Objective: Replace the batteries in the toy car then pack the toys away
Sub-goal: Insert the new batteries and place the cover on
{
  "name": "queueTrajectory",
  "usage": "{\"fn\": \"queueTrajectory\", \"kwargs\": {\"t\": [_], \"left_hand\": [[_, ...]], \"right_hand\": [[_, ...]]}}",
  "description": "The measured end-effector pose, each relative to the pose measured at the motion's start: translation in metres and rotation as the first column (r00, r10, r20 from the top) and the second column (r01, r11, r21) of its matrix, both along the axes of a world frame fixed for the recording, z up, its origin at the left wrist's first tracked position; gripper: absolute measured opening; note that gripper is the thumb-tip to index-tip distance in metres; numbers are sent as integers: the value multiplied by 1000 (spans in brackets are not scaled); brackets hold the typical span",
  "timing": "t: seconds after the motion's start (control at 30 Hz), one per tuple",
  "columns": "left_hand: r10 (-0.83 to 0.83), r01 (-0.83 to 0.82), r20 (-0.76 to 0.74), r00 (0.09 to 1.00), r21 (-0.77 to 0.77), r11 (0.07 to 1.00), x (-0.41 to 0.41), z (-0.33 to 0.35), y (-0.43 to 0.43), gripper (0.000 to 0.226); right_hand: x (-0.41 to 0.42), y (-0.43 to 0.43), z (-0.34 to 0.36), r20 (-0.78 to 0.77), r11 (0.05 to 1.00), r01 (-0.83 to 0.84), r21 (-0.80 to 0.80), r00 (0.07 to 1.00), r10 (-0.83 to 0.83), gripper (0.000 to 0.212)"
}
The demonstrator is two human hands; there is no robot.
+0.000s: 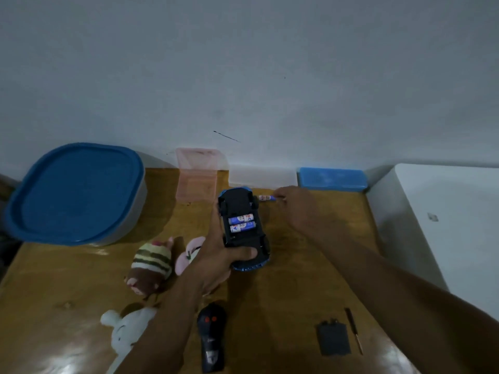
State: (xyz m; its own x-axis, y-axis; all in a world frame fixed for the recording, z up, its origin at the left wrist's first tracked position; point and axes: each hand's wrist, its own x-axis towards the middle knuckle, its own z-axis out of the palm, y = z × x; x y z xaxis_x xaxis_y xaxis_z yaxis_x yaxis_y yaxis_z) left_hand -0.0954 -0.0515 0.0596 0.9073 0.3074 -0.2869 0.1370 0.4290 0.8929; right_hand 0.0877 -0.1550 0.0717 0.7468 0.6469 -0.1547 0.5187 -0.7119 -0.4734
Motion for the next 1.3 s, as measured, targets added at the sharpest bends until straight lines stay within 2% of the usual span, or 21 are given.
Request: {"fn": "queueTrajectory", "kwargs": {"t": [0.07, 0.17, 0.3, 0.37, 0.47, 0.67, 0.9, 1.03, 1.1, 1.3], "left_hand": [[30, -30, 2, 1000, -17, 999, 5, -5, 1, 105], [50, -50, -18, 999, 5, 999, 9, -9, 2, 103], [38, -35, -62, 997, 59, 998, 16, -11, 1, 106], [39, -33, -74, 997, 75, 997, 17, -11, 0, 106], [49, -44, -87, 995, 59, 997, 15, -10, -2, 109], [25, -23, -91, 996, 20, 1000, 3, 0, -4, 104], [-39, 40, -13, 999, 66, 997, -17, 22, -8, 112], [-61, 57, 35, 997, 104, 993, -33, 32, -9, 119], [-71, 65, 53, 996, 104, 992, -40, 36, -11, 121], [-44, 32, 90, 995, 135, 990, -58, 37, -9, 124]], "right_hand": [[11, 10, -18, -4, 988, -82, -130, 997, 82, 33], [20, 25, -39, 20, 969, -159, -190, 986, 165, 38], [25, 35, -51, 115, 949, -192, -250, 967, 226, 20], [23, 34, -49, 143, 947, -182, -263, 964, 225, 19], [17, 23, -42, 131, 975, -110, -194, 982, 137, 21], [0, -7, 5, -100, 997, 76, -9, 992, -76, 19], [-42, -42, 71, -256, 974, 122, 190, 964, -71, 17], [-83, -54, 98, -397, 893, 253, 371, 913, -94, 20], [-103, -54, 104, -410, 873, 279, 401, 906, -102, 15], [-143, -48, 105, -288, 891, 267, 368, 944, -164, 13]]}}
